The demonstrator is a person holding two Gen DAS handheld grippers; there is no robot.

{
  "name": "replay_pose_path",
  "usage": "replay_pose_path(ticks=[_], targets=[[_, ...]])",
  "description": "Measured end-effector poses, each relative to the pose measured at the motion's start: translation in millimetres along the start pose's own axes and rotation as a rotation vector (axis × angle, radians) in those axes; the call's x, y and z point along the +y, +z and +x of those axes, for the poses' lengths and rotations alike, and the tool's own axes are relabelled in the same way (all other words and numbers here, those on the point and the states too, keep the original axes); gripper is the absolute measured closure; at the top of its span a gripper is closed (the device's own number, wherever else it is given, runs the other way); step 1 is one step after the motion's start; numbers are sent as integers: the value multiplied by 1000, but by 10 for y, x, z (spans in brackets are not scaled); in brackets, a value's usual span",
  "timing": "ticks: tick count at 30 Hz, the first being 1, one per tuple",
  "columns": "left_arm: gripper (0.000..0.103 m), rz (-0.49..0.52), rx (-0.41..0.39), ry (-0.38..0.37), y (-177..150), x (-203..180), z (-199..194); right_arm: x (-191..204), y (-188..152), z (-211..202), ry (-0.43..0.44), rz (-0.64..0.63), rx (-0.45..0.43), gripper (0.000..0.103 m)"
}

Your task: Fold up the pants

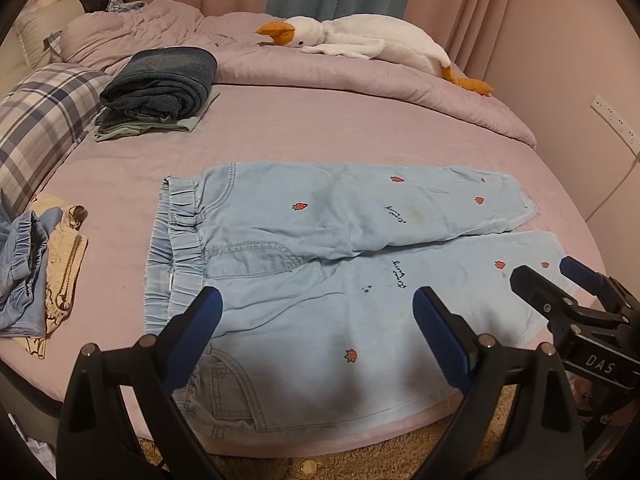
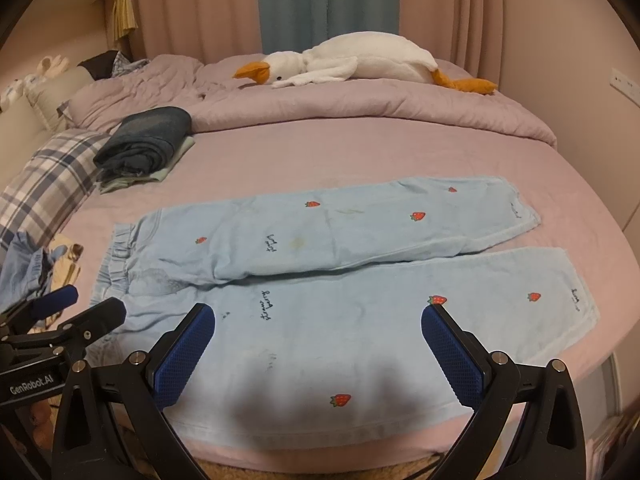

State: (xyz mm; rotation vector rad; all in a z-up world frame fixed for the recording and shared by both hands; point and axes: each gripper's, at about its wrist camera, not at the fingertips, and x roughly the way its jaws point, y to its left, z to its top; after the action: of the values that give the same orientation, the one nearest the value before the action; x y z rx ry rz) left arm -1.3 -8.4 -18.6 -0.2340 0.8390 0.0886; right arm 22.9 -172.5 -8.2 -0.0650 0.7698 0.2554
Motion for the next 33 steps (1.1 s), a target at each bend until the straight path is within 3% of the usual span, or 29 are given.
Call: replay_pose_path(ticks=[33], targets=[[7, 1, 32, 5, -26, 13, 60, -4, -36, 45, 29, 7, 6, 0]])
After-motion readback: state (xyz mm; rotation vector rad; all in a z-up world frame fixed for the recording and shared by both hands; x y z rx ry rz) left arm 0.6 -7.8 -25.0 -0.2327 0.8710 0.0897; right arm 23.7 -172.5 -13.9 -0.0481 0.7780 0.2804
